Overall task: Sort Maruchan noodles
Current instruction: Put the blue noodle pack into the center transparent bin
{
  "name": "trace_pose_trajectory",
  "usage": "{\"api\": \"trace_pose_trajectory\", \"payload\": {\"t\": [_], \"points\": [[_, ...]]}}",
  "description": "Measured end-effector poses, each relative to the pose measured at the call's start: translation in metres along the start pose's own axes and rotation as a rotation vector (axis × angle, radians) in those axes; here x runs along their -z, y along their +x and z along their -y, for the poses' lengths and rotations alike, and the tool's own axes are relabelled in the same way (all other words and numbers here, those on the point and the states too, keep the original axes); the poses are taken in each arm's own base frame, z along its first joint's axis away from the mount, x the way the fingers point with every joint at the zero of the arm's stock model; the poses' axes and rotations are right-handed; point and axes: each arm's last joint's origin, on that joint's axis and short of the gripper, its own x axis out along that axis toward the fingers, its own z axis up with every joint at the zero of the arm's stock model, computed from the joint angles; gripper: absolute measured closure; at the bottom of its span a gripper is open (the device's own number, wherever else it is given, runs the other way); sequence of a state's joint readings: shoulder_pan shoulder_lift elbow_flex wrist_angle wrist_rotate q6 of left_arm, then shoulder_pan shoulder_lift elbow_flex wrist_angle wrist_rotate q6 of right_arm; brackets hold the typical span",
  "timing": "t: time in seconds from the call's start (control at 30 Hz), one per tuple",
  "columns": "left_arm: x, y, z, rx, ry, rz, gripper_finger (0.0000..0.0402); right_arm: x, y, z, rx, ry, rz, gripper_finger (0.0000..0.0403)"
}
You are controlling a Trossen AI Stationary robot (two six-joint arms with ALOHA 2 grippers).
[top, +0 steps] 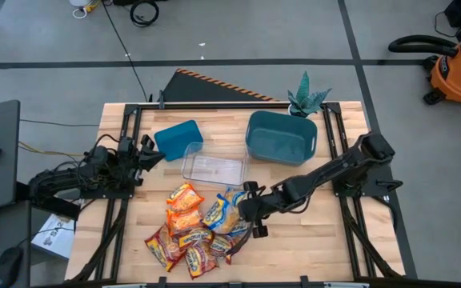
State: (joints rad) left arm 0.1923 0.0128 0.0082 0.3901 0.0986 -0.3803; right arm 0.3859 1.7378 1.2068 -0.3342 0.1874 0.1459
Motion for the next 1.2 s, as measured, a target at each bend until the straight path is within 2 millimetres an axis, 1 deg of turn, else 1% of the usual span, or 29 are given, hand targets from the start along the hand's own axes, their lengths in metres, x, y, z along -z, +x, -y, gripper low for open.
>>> {"api": "trace_pose_trajectory", "payload": {"t": [0.17,0.43,0.63,0.8,0.9,1.0,1.2], "points": [[0.0,0.0,0.0,0.0,0.0,0.0,0.0377,-0.009,-0.023,0.007,0.031,0.029,0.066,0.0393],[0.0,0.0,0.0,0.0,0.0,0.0,0.0377,-0.016,-0.062,0.018,0.176,0.056,0.143,0.0396],[0.0,0.0,0.0,0.0,0.0,0.0,0.0377,-0.015,-0.094,0.036,0.324,0.11,0.163,0.0396],[0.0,0.0,0.0,0.0,0.0,0.0,0.0377,-0.018,-0.112,0.049,0.361,0.143,0.222,0.0396],[0.0,0.0,0.0,0.0,-0.001,0.0,0.0377,-0.023,-0.115,0.056,0.373,0.138,0.262,0.0396],[0.0,0.0,0.0,0.0,0.0,0.0,0.0377,-0.03,-0.112,0.062,0.379,0.126,0.315,0.0396],[0.0,0.0,0.0,0.0,0.0,0.0,0.0377,-0.037,-0.084,0.082,0.399,0.088,0.344,0.0396]]}}
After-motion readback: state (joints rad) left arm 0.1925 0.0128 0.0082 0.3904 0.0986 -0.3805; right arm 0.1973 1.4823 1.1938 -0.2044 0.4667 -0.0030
